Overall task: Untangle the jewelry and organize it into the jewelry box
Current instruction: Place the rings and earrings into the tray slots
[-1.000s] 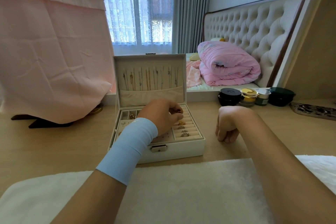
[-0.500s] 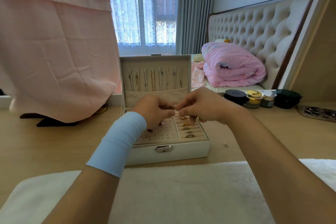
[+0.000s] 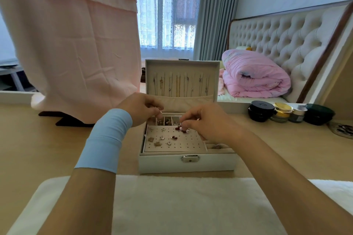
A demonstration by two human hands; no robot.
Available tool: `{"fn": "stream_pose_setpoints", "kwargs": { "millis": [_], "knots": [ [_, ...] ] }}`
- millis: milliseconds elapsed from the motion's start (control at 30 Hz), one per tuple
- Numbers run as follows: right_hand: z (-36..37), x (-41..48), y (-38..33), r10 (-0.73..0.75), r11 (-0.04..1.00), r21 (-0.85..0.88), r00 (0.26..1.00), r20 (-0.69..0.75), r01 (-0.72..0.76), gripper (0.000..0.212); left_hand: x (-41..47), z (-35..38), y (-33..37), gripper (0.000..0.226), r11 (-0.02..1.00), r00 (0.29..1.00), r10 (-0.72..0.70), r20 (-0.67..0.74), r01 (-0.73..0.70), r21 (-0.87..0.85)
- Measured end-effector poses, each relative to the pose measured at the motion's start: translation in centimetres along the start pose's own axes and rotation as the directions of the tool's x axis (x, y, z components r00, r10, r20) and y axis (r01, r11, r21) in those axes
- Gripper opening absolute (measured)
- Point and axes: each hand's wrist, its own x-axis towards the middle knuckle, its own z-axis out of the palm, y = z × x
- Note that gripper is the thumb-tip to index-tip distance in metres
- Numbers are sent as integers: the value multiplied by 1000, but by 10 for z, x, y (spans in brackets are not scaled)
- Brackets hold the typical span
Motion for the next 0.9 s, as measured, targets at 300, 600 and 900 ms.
{"fn": "stream_pose_setpoints", "kwargs": {
  "millis": [300,600,900],
  "knots": [
    [39,27,-26,-133,929,-345,991,26,133,13,-4,-15,-15,12,999,998,15,-68,-18,-41],
    [55,41,-32,-204,840,-507,978,36,194,12,-3,-18,-24,13,995,996,5,-90,-14,-101],
    [54,41,-38,-155,806,-562,983,100,184,17,-1,-19,-30,15,970,991,30,-129,-60,-234]
  ]
}}
